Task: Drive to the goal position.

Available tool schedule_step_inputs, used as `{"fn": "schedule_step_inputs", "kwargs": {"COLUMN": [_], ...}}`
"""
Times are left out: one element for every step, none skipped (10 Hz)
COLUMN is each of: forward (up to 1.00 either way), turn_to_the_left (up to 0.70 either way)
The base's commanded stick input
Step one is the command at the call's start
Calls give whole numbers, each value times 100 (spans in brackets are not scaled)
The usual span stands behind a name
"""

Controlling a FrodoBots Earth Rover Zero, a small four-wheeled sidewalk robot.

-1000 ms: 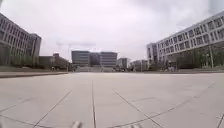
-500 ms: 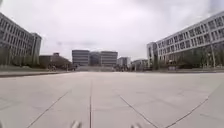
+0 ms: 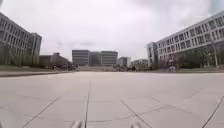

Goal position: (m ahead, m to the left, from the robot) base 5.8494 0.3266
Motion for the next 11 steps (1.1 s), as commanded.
{"fn": "schedule_step_inputs", "kwargs": {"forward": [70, 70, 70, 70, 70, 70, 70, 70, 70, 70, 70], "turn_to_the_left": [0, 0, 0, 0, 0, 0, 0, 0, 0, 0, 14]}}
